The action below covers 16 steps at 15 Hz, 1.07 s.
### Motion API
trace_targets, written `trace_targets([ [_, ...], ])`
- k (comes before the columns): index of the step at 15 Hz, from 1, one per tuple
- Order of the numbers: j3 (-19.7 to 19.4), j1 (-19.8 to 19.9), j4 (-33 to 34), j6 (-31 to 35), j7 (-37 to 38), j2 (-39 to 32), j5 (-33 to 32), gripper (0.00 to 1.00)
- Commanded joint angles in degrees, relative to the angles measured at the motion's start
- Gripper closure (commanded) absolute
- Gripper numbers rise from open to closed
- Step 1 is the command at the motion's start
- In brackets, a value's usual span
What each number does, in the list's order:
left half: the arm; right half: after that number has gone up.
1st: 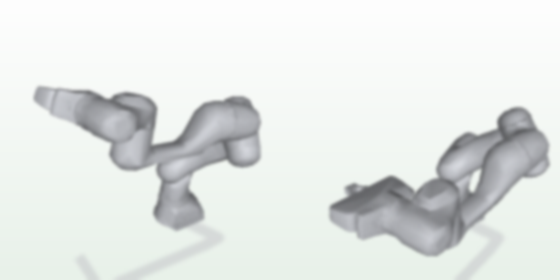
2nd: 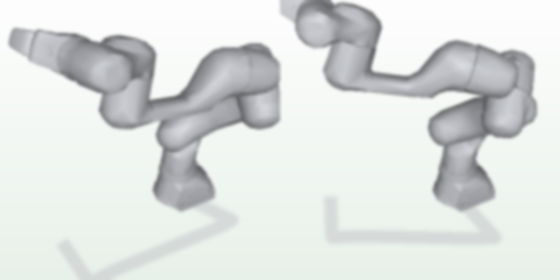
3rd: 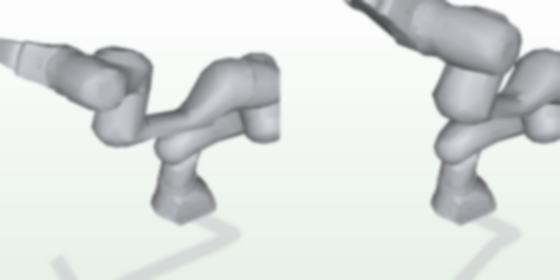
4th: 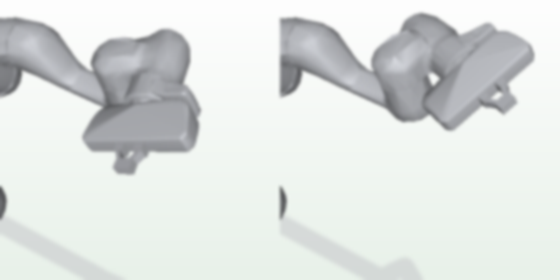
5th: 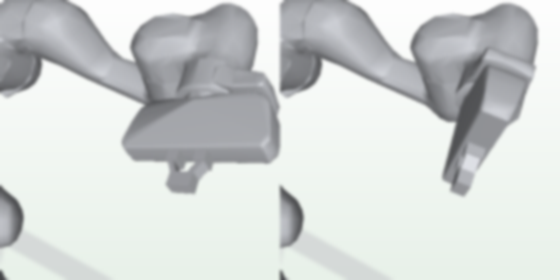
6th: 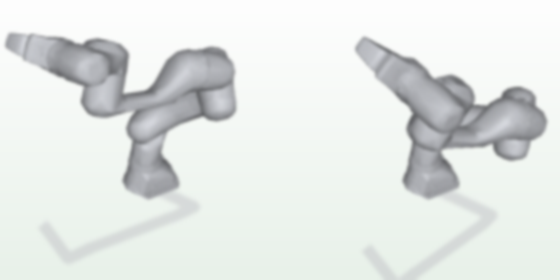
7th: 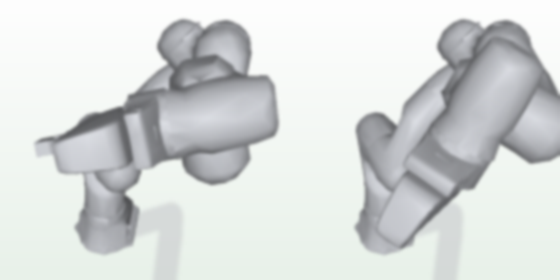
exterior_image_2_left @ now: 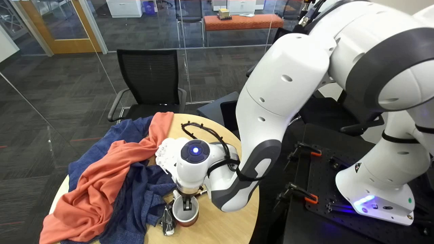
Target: Pick up the small brush from the mug cup and put it on the table. Pick up the mug cup and slightly move it to the right. Pick up the small brush from the table and put it in the mug cup.
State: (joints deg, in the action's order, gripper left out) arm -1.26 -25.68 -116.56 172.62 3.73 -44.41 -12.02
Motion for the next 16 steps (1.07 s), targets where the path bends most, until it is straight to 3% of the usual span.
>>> trace_targets([
  [1, -8.1, -5.6, -6.5, 1.6, 5.4, 7.5, 0.1, 0.98],
  [5, -19.8, -13.6, -9.2, 0.6, 11.9, 10.0, -1.0, 0.98],
  [6, -20.7, -13.9, -10.2, 0.8, 11.9, 10.7, -0.9, 0.98],
  [7, -17.7, -11.4, -6.4, 0.2, 9.5, 7.2, -0.4, 0.91],
  [13, -19.5, -12.8, -8.0, 0.2, 10.3, 8.2, -0.5, 0.91],
  [14, -21.5, -14.5, -7.3, -0.3, 11.9, 7.5, -0.4, 0.98],
  [16, -24.5, -16.3, -6.4, -0.7, 14.3, 6.3, 0.0, 0.98],
])
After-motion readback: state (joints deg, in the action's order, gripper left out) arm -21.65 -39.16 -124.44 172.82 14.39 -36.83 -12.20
